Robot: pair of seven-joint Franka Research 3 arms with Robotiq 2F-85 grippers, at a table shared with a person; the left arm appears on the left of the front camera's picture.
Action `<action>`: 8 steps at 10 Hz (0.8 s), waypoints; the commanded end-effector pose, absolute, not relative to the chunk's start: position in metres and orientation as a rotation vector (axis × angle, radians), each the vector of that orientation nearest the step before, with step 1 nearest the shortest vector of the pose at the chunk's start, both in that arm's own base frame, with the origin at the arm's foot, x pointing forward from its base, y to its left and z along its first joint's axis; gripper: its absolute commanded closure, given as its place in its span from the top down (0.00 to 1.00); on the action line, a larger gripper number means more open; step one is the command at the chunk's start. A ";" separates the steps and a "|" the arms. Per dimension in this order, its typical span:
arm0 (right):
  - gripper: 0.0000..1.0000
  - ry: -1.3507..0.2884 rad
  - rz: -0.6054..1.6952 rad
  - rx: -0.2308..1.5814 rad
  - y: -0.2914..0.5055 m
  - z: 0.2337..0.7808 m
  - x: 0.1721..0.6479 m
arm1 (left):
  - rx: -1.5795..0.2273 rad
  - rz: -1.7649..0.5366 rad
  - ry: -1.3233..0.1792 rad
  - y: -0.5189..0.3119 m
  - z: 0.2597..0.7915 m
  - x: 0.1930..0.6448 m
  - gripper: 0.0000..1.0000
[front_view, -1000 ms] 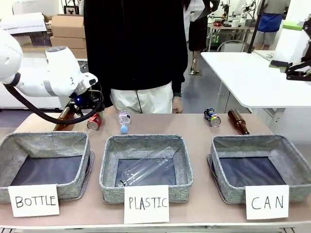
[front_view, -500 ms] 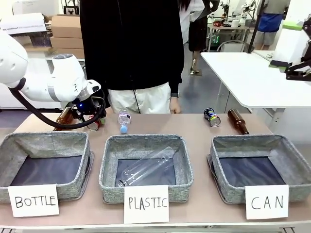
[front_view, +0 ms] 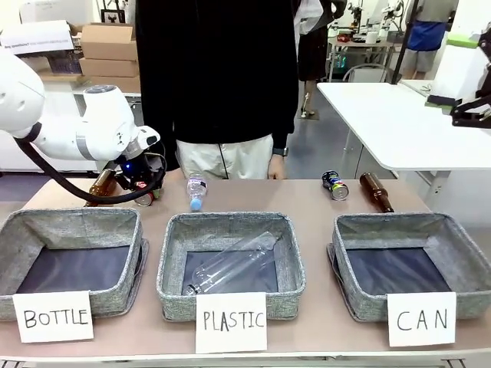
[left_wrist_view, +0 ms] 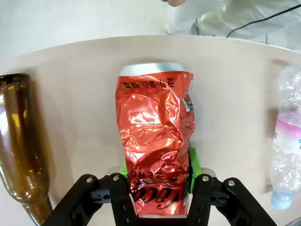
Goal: Sort the can waste into the basket.
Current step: Pick up the can waste from the table and place it in the right Fabric basket.
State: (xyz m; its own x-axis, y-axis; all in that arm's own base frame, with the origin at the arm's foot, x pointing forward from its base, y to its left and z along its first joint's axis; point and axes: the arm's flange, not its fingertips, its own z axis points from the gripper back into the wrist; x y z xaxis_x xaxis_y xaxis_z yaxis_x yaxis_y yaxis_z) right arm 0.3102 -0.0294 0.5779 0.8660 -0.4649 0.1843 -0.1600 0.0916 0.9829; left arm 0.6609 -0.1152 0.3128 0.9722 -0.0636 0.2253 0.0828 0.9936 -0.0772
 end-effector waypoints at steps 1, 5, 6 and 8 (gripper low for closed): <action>1.00 -0.554 -0.221 1.501 -0.027 0.578 0.314 | -0.065 -0.056 -0.220 -0.118 0.318 0.662 0.00; 1.00 -0.554 -0.221 1.501 -0.027 0.578 0.314 | -0.136 0.007 -0.284 -0.106 0.384 0.638 0.00; 1.00 -0.554 -0.221 1.501 -0.027 0.578 0.314 | -0.175 0.018 -0.282 -0.098 0.445 0.607 0.00; 1.00 -0.554 -0.221 1.501 -0.027 0.578 0.314 | -0.357 -0.109 -0.137 -0.066 0.565 0.484 0.00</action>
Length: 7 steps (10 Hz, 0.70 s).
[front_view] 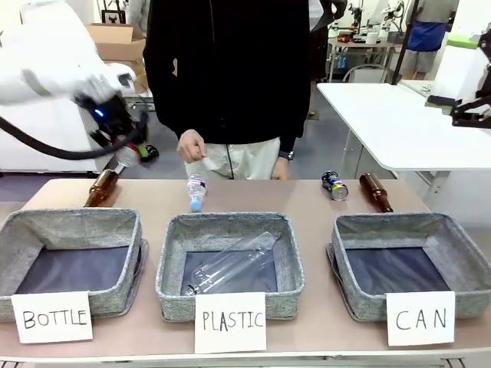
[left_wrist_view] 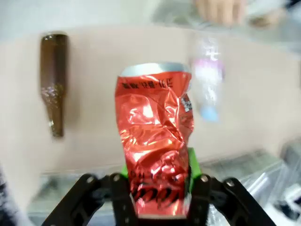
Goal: Sort the can waste into the basket.
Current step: Pick up the can waste from the table and place it in the right Fabric basket.
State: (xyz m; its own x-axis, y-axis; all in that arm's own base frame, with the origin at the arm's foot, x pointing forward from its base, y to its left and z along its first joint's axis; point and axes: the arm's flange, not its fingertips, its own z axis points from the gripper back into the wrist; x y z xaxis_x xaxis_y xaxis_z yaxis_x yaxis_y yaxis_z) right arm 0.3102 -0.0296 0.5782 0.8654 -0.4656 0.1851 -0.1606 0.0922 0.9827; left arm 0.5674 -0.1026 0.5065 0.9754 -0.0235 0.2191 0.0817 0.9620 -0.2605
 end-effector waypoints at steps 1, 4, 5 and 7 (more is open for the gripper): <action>1.00 -0.554 -0.221 1.501 -0.027 0.578 0.314 | -0.394 0.016 -0.160 -0.051 0.594 0.431 0.00; 1.00 -0.554 -0.221 1.501 -0.027 0.578 0.314 | -0.483 0.116 -0.208 -0.020 0.614 0.307 0.00; 1.00 -0.554 -0.221 1.501 -0.027 0.578 0.314 | -0.533 0.106 -0.237 -0.016 0.611 0.283 0.00; 1.00 -0.554 -0.221 1.501 -0.027 0.578 0.314 | -0.485 0.097 -0.183 -0.014 0.624 0.301 0.00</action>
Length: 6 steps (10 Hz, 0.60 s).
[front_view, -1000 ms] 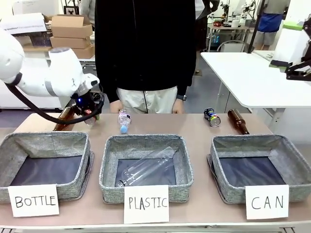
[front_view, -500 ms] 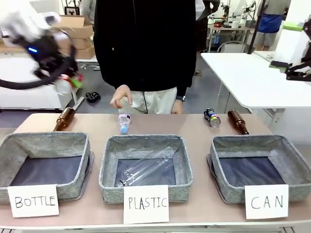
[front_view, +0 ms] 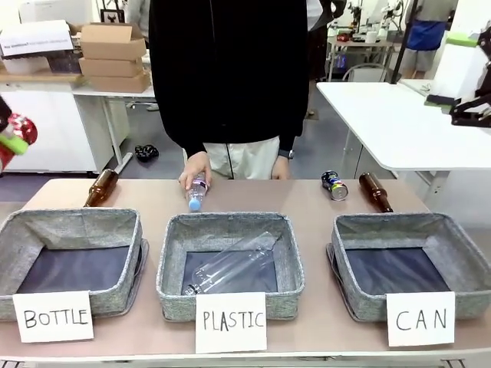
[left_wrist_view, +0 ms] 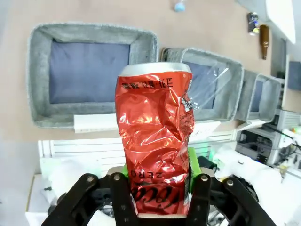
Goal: Sort the can waste into the basket.
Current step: Pick up the can waste from the table and place it in the right Fabric basket.
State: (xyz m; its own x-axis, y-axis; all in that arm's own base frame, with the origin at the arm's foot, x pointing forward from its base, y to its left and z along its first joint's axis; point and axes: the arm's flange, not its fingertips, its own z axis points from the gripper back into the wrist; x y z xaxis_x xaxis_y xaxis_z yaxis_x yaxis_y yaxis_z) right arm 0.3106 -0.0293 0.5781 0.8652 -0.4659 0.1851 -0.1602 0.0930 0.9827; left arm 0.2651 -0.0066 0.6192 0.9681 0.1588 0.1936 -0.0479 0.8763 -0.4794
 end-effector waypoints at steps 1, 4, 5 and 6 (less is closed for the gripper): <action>1.00 -0.554 -0.221 1.501 -0.027 0.578 0.314 | -0.485 0.097 -0.183 -0.014 0.624 0.301 0.00; 1.00 -0.537 -0.278 1.470 -0.046 0.578 0.304 | -0.470 0.017 -0.255 -0.051 0.598 0.294 0.47; 1.00 -0.571 -0.336 1.422 -0.072 0.579 0.287 | -0.510 -0.182 -0.248 -0.123 0.582 0.315 0.47; 1.00 -0.607 -0.385 1.370 -0.099 0.578 0.266 | -0.519 -0.328 -0.251 -0.186 0.575 0.330 0.47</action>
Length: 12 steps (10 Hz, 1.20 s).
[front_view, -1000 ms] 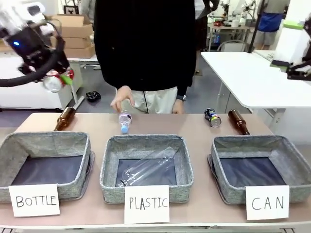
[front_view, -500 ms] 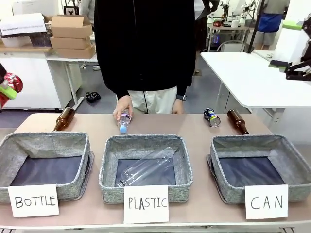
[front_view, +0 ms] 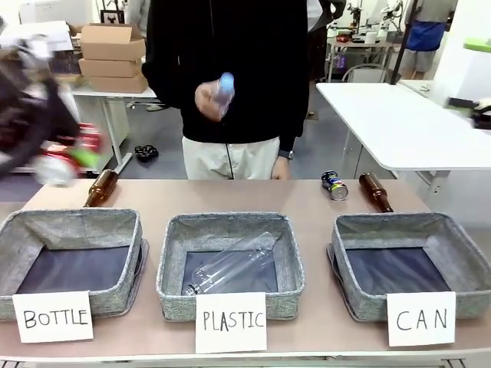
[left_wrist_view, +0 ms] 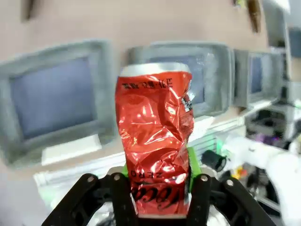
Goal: Sort the can waste into the basket.
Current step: Pick up the can waste from the table and place it in the right Fabric basket.
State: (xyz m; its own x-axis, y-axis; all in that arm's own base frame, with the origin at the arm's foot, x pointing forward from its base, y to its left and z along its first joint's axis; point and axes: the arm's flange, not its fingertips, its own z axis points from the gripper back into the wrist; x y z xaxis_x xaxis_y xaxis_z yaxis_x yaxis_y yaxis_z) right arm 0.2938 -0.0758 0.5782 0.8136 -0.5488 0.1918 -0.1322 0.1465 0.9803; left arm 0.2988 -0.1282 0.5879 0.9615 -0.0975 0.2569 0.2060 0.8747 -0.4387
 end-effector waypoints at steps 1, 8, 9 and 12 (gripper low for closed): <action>1.00 -0.621 -0.445 1.327 -0.124 0.574 0.241 | -0.547 -0.450 -0.279 -0.244 0.570 0.338 0.47; 1.00 -0.672 -0.603 1.358 -0.166 0.497 0.141 | -0.618 -0.886 -0.278 -0.564 0.479 0.293 0.47; 1.00 -0.684 -0.558 1.282 -0.209 0.557 0.153 | -0.628 -0.877 -0.308 -0.585 0.454 0.289 0.47; 1.00 -0.684 -0.558 1.282 -0.209 0.557 0.153 | -0.602 -0.864 -0.364 -0.601 0.423 0.290 0.47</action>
State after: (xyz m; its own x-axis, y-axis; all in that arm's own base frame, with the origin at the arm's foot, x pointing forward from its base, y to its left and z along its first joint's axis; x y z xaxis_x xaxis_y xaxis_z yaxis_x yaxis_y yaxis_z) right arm 0.1537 -0.2094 0.5534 0.6881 -0.7137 0.1311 0.0189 0.1982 0.9800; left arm 0.2855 -0.5935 0.4110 0.5817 -0.6143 0.5332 0.8128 0.4637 -0.3525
